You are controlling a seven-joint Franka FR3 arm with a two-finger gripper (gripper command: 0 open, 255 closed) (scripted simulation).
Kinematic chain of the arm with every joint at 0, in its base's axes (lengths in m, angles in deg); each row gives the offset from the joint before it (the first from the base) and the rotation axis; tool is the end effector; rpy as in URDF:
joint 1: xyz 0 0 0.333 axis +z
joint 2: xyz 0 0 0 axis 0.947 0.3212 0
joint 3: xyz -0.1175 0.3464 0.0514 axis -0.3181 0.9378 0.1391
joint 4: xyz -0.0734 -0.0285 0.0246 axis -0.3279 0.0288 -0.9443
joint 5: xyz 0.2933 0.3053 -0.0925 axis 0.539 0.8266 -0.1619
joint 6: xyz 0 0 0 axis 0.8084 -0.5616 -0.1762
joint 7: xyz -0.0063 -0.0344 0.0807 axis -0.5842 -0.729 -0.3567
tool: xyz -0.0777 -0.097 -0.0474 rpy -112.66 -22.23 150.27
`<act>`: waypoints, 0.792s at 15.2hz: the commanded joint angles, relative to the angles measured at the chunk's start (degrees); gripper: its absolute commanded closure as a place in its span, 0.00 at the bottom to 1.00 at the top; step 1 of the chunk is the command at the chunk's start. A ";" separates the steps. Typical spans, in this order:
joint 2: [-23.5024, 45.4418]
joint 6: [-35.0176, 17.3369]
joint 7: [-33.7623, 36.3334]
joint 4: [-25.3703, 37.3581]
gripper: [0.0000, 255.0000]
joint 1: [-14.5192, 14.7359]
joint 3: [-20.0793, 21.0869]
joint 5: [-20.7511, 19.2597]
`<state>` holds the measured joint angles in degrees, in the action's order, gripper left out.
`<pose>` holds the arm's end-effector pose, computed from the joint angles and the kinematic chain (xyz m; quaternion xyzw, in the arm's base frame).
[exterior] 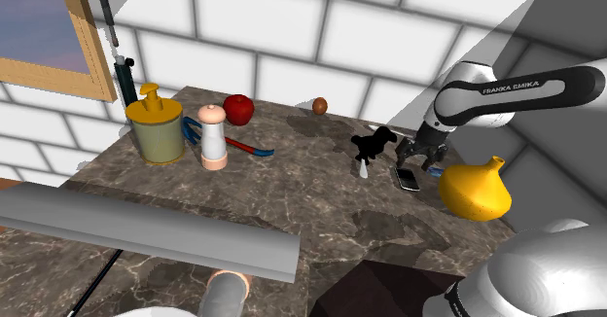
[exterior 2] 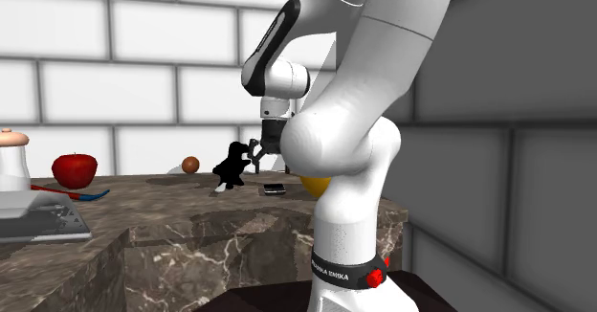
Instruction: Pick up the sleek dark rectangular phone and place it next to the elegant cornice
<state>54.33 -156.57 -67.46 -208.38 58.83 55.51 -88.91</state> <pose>0.3332 -0.1858 0.3722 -0.9566 0.2897 0.0056 0.0306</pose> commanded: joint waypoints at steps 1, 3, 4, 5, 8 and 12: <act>1.65 -2.11 -0.37 -0.32 0.00 -0.33 -0.87 0.08; 2.75 -4.05 -0.52 -1.18 0.00 -0.18 -1.10 0.20; 3.33 -5.03 -0.60 -1.58 0.00 -0.10 -1.22 0.27; 3.93 -6.01 -0.69 -1.98 0.00 -0.01 -1.35 0.36; 5.58 -8.59 -0.96 -2.93 0.00 0.26 -1.67 0.64; 5.58 -8.59 -0.96 -2.93 0.00 0.25 -1.67 0.64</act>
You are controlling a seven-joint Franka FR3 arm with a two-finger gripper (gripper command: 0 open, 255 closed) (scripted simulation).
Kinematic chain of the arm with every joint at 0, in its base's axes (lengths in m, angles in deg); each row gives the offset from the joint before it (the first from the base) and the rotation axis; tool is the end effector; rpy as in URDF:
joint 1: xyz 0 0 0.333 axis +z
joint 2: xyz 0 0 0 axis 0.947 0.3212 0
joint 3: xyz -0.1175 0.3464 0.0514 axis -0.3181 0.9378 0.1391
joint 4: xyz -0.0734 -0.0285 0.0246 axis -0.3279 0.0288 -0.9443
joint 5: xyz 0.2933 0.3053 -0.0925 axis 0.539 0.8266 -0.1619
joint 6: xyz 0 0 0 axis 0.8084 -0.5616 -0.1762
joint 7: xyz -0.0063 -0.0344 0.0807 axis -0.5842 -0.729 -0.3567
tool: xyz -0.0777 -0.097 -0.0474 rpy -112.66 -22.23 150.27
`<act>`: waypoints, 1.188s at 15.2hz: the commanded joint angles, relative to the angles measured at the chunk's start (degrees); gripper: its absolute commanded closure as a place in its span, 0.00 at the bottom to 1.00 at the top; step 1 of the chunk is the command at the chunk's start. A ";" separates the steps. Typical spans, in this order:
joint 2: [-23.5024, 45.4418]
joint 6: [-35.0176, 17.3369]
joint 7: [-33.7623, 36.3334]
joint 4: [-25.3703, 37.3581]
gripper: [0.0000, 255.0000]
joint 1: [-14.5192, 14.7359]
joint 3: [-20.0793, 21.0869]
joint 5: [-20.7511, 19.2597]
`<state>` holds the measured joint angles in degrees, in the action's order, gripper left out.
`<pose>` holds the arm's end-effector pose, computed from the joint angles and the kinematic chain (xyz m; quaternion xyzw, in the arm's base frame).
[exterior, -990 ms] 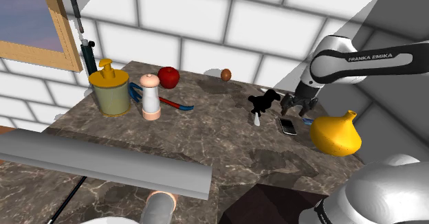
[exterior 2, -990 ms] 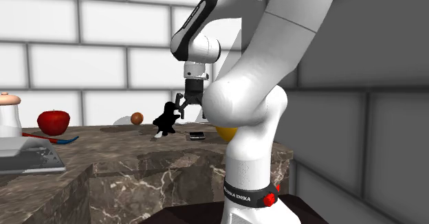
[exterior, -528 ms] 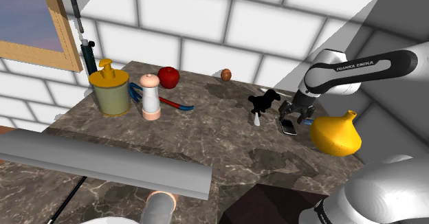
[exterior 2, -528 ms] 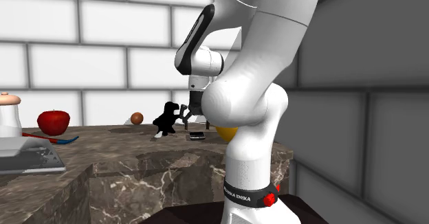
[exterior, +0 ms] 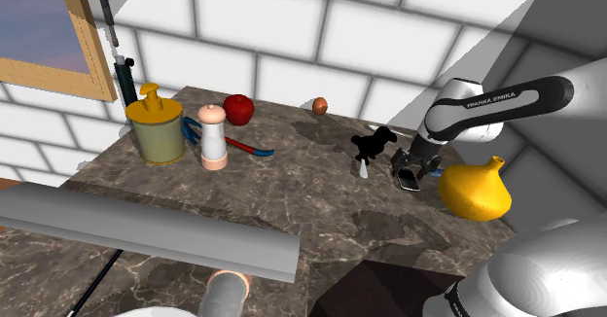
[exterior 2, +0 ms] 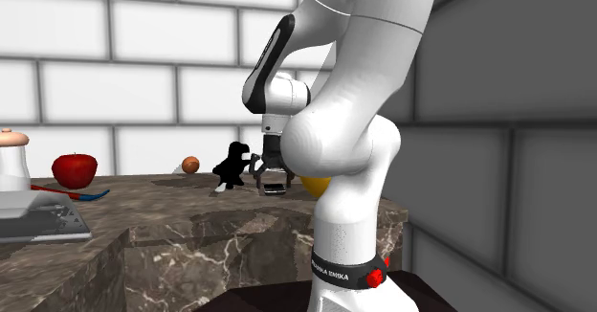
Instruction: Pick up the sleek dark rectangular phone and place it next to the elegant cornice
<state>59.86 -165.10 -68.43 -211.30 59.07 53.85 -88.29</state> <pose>0.3340 -0.1912 0.3250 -0.9544 0.2967 0.0043 0.0316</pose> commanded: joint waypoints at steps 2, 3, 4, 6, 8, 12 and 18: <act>0.04 -0.06 0.00 -0.01 0.00 0.01 0.00 0.02; 0.03 -0.04 0.00 0.00 0.00 0.01 0.00 0.01; 0.03 -0.04 0.00 0.00 1.00 0.01 0.00 0.01; -0.05 0.00 0.06 -0.05 1.00 0.02 0.04 0.00; -0.06 0.03 0.09 -0.02 1.00 0.03 0.07 0.01; -0.01 -0.03 0.06 -0.03 1.00 0.03 0.04 0.01; -3.14 4.90 0.69 1.82 1.00 -0.35 0.74 -0.42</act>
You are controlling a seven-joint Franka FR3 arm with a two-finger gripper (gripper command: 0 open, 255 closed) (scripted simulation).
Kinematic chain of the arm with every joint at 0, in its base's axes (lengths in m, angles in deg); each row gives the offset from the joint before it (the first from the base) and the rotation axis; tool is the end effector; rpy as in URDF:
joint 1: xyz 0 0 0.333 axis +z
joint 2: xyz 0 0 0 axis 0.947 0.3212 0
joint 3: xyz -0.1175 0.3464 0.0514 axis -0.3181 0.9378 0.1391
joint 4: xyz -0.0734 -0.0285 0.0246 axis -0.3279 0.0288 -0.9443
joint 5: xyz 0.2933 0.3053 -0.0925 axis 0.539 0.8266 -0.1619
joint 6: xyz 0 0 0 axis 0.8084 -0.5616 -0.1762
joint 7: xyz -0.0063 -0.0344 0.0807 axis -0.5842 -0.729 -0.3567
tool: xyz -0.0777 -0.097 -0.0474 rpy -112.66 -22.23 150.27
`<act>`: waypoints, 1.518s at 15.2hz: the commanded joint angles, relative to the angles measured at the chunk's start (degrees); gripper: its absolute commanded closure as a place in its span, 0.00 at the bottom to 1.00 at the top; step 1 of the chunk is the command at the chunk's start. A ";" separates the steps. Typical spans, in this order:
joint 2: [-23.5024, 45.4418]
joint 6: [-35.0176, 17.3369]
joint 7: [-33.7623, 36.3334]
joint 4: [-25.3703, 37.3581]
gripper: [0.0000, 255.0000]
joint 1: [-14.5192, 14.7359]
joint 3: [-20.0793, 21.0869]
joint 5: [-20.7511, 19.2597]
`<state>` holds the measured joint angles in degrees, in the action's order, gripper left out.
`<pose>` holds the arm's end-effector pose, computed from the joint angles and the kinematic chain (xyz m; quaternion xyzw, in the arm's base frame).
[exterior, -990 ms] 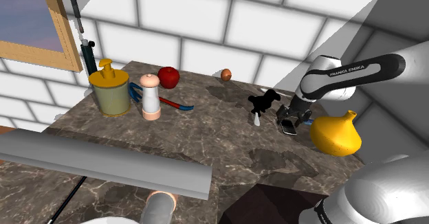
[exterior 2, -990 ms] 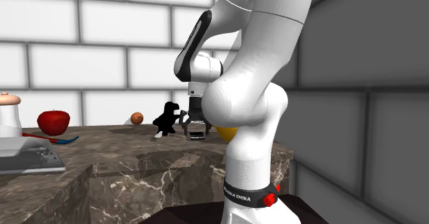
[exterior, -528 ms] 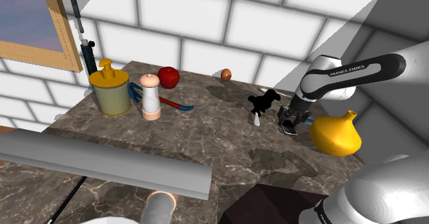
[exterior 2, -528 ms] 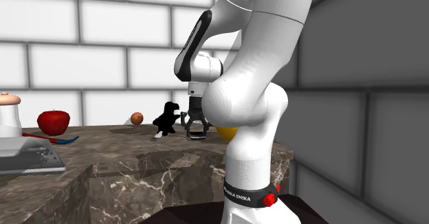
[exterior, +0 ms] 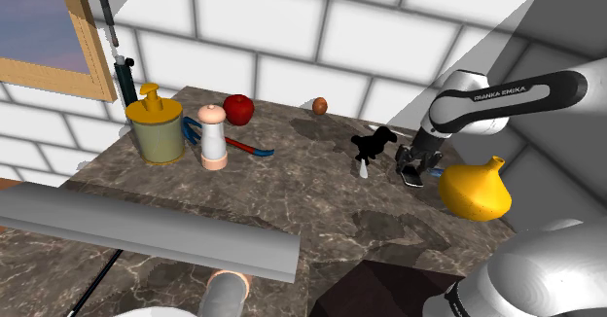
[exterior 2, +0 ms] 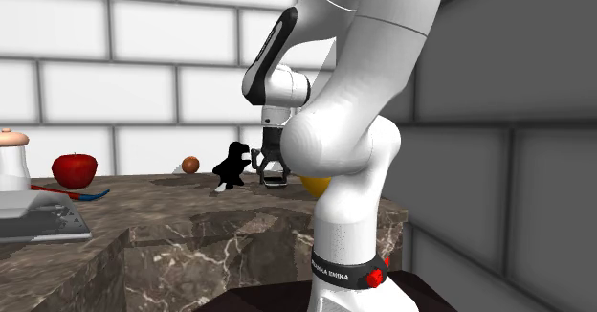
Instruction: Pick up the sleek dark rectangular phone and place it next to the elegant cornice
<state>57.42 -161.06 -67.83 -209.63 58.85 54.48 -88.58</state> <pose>0.3352 -0.1915 0.3481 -0.9544 0.2967 0.0041 0.0315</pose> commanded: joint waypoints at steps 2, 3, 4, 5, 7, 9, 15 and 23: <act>-1.81 2.80 0.31 0.98 1.00 -0.23 0.39 -0.23; -2.34 3.75 0.42 1.41 1.00 -0.27 0.53 -0.26; -2.85 4.70 0.51 1.86 1.00 -0.31 0.67 -0.28; -3.33 5.64 0.60 2.32 1.00 -0.34 0.81 -0.30; -4.24 7.49 0.77 3.27 1.00 -0.40 1.07 -0.31; -5.08 9.32 0.92 4.28 1.00 -0.43 1.33 -0.30; -7.11 14.62 1.31 7.57 1.00 -0.46 2.04 -0.17; -8.83 21.32 1.68 12.56 1.00 -0.36 2.88 0.15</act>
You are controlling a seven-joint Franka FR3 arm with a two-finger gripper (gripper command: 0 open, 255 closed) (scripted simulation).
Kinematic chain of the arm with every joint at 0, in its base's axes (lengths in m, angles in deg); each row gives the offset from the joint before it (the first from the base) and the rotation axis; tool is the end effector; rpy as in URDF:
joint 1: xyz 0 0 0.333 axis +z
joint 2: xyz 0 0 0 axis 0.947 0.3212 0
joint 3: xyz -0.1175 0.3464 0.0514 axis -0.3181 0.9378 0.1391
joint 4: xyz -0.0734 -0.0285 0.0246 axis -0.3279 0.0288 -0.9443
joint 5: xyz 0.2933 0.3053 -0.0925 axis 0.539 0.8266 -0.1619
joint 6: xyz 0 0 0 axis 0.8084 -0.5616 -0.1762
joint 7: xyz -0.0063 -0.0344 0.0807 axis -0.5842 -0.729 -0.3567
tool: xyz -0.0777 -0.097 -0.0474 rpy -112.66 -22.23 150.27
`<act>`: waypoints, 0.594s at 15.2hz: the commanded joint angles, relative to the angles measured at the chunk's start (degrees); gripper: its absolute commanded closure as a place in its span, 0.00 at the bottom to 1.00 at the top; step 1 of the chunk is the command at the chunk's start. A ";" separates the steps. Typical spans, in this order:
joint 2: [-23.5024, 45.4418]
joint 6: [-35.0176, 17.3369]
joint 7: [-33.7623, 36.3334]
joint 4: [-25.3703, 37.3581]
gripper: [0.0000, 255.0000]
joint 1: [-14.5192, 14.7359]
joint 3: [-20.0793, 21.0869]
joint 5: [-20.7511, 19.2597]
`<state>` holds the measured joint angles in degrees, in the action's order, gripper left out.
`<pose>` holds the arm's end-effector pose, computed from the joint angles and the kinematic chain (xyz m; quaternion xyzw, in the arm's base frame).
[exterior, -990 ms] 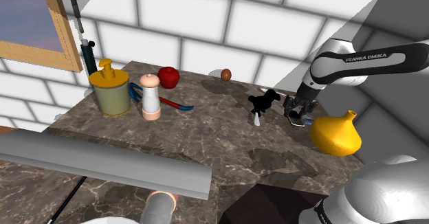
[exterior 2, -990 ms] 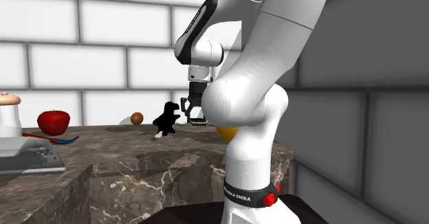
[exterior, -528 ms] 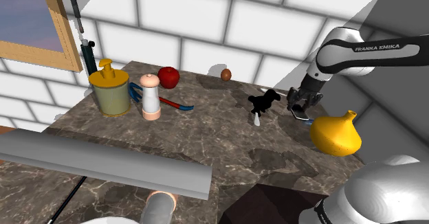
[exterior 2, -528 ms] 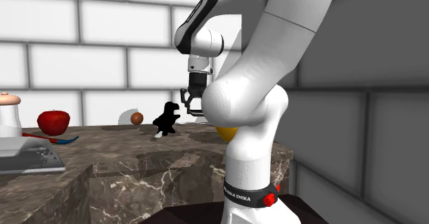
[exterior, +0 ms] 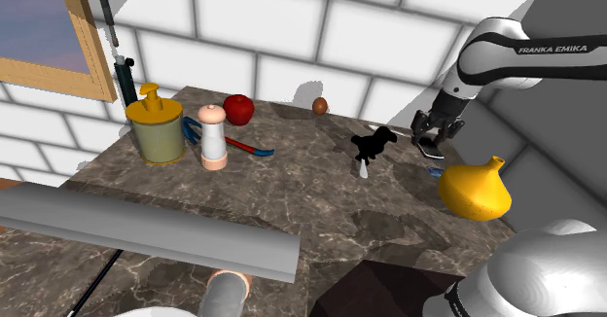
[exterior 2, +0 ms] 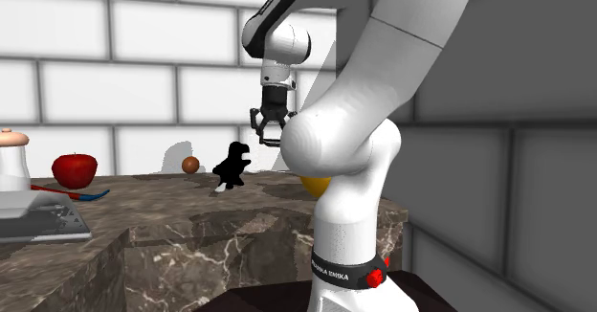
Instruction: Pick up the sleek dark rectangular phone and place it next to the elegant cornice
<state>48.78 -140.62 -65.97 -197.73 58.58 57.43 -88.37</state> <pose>0.3353 -0.1909 0.4773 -0.9544 0.2969 0.0041 0.0315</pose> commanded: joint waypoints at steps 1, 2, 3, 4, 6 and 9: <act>-0.34 1.69 -0.13 1.33 1.00 -0.07 0.02 -0.02; -0.46 2.49 -0.09 2.02 1.00 -0.04 0.12 0.03; -0.57 3.29 -0.06 2.71 1.00 -0.02 0.21 0.08; -0.67 4.09 -0.03 3.41 1.00 0.01 0.29 0.13; -0.82 5.66 0.04 4.84 1.00 0.06 0.46 0.24; -3.37 6.83 2.77 3.42 1.00 0.80 2.88 1.22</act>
<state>46.27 -134.22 -64.31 -193.87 59.06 59.37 -87.57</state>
